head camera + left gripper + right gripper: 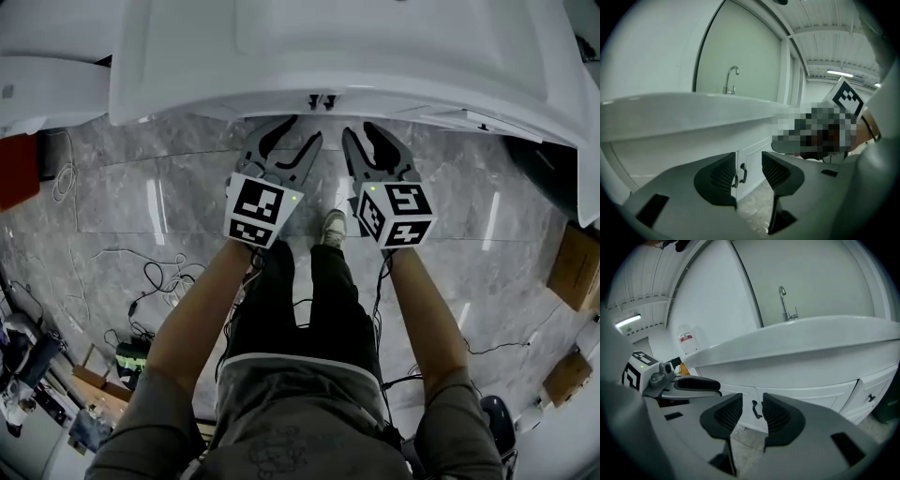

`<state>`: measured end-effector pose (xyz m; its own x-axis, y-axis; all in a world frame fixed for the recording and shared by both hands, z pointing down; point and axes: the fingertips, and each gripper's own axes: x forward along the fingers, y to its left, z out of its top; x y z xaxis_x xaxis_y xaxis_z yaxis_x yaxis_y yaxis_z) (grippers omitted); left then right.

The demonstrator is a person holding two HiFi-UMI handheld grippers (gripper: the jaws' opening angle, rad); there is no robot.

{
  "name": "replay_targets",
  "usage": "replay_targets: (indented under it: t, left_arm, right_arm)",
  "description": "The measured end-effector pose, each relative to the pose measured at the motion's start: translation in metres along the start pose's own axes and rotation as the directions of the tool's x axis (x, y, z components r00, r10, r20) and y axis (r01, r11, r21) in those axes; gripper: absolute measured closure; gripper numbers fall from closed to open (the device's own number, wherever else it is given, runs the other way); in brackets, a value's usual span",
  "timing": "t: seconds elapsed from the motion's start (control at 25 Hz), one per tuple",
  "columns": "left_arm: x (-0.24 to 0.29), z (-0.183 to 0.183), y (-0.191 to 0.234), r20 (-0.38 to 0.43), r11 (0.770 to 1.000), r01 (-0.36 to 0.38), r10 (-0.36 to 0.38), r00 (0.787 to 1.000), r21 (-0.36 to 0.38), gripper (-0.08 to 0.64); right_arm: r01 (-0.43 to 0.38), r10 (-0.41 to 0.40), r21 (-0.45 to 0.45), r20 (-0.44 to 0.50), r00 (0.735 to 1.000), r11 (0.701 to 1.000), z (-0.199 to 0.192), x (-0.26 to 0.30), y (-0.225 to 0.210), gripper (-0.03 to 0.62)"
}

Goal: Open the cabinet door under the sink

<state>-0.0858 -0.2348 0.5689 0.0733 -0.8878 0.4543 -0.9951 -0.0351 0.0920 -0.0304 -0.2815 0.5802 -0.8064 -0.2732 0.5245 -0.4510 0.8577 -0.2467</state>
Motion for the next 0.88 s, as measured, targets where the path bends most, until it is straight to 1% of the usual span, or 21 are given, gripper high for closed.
replay_targets:
  t: [0.16, 0.36, 0.56, 0.68, 0.76, 0.88]
  left_arm:
    - [0.021, -0.023, 0.012, -0.025, 0.998, -0.020, 0.019, 1.000, -0.052, 0.391]
    - [0.050, -0.050, 0.033, -0.041, 0.997, -0.053, 0.051, 0.998, -0.059, 0.391]
    - [0.078, -0.074, 0.040, -0.070, 0.996, -0.023, 0.017, 0.997, -0.088, 0.393]
    - [0.094, -0.089, 0.042, -0.091, 0.992, -0.012, 0.000, 0.996, -0.126, 0.393]
    - [0.102, -0.094, 0.042, -0.100, 0.993, -0.008, -0.004, 0.995, -0.121, 0.396]
    - [0.109, -0.101, 0.047, -0.110, 0.993, -0.013, 0.000, 0.994, -0.119, 0.410]
  right_arm:
    - [-0.003, 0.002, -0.009, -0.030, 1.000, 1.000, -0.019, 0.020, -0.003, 0.463]
    - [0.007, -0.009, -0.037, -0.047, 0.999, 0.999, -0.041, 0.053, -0.018, 0.463]
    - [0.009, -0.011, -0.053, -0.053, 0.999, 0.999, -0.057, 0.084, -0.027, 0.463]
    - [0.010, -0.018, -0.102, -0.076, 0.997, 0.995, -0.072, 0.104, -0.030, 0.463]
    - [0.009, -0.022, -0.135, -0.090, 0.996, 0.991, -0.078, 0.118, -0.033, 0.463]
    - [0.011, -0.021, -0.132, -0.075, 0.997, 0.991, -0.078, 0.130, -0.038, 0.463]
